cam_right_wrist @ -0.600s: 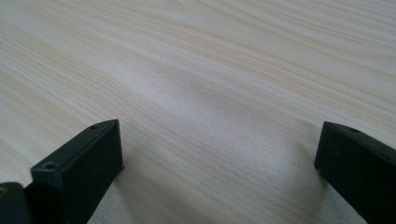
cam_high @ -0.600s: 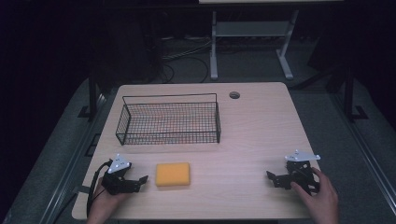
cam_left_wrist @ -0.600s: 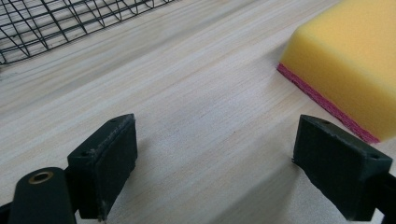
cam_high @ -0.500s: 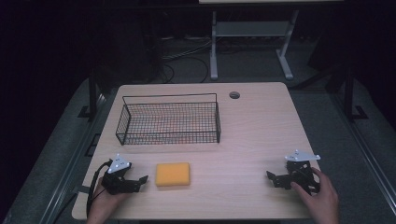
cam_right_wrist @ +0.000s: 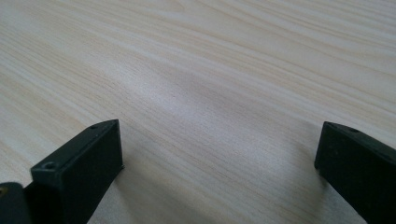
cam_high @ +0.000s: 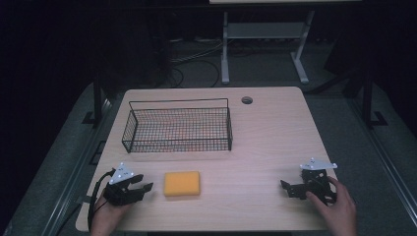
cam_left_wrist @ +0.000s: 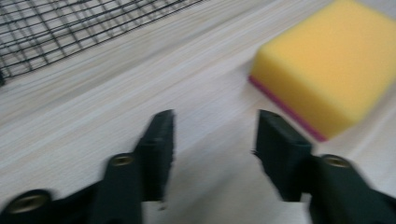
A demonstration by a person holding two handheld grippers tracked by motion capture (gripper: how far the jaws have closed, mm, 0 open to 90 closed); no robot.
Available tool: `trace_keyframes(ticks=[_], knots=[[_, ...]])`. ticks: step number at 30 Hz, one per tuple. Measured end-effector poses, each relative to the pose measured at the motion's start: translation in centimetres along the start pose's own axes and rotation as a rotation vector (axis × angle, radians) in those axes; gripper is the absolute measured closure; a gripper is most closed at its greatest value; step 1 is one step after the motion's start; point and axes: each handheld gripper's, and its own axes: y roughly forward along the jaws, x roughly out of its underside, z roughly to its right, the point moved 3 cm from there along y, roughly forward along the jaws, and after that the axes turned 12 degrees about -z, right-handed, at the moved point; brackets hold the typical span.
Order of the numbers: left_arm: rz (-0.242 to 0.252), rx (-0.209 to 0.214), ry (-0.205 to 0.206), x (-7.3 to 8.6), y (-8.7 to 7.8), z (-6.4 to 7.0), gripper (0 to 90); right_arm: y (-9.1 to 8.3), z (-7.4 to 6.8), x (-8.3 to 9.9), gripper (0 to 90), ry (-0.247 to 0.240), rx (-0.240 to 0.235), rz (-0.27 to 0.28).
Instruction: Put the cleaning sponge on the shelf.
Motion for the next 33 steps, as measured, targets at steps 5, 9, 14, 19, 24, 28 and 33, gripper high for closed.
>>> trace_keyframes(ticks=[5,9,14,19,24,28,33], knots=[[-0.013,0.028,0.032,-0.1,-0.4,1.1,72.7,0.0,0.0,0.0,0.2,0.001,0.0,0.0],[-0.013,0.071,0.042,-0.1,-0.9,2.2,88.2,0.0,0.0,0.0,0.2,0.001,0.0,0.0],[0.003,0.123,0.044,-0.1,-1.4,3.7,89.8,0.0,0.0,0.0,0.2,0.001,-0.001,-0.002],[0.013,0.161,0.051,-0.1,-1.4,4.8,89.8,0.0,0.0,0.0,0.2,0.0,-0.001,-0.002],[-0.006,0.174,0.083,-0.1,-1.0,5.8,89.7,0.0,0.0,0.0,0.2,-0.001,0.001,-0.002],[-0.019,0.182,0.088,-0.2,-0.5,6.0,89.7,0.0,0.0,0.0,0.2,0.0,-0.001,-0.002],[-0.03,0.183,0.092,-0.4,-0.1,5.9,89.7,0.0,0.0,0.0,0.2,0.0,-0.001,-0.002]])
